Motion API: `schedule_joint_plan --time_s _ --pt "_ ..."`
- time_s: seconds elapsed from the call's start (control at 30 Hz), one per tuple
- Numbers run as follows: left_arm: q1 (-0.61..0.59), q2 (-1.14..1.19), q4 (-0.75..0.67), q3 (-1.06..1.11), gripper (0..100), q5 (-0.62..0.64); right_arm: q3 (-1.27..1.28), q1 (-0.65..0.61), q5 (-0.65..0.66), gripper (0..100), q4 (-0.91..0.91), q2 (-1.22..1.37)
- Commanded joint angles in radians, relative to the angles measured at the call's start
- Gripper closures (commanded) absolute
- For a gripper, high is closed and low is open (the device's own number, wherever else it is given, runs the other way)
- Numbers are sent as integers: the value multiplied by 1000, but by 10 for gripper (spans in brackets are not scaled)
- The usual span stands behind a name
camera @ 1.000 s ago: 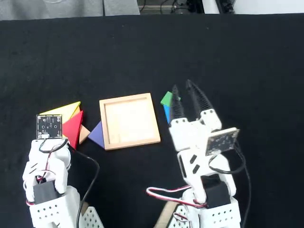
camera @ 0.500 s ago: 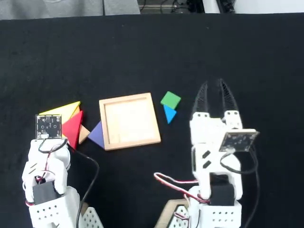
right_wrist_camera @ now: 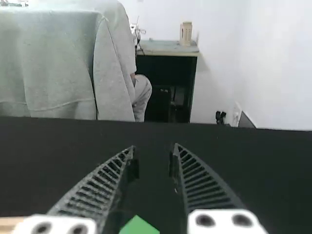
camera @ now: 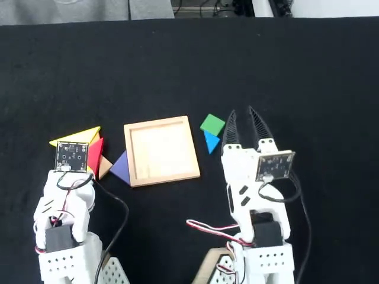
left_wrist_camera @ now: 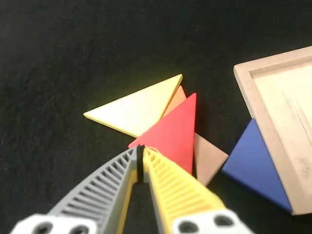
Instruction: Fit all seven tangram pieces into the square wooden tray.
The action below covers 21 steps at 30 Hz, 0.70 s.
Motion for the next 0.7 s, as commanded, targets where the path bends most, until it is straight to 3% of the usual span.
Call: schedule_joint_plan --time_s 0.0,0.23,0.4,0.67 --pt "5 -9 -23 -53 966 -43 -73 89 6 877 -11 125" --pt "28 -5 -41 -321 967 133 -125 147 5 867 -38 348" --pt "125 58 -68 -450 967 127 -50 106 11 800 -103 354" --pt "133 640 -29 -773 967 124 -30 149 12 800 -95 355"
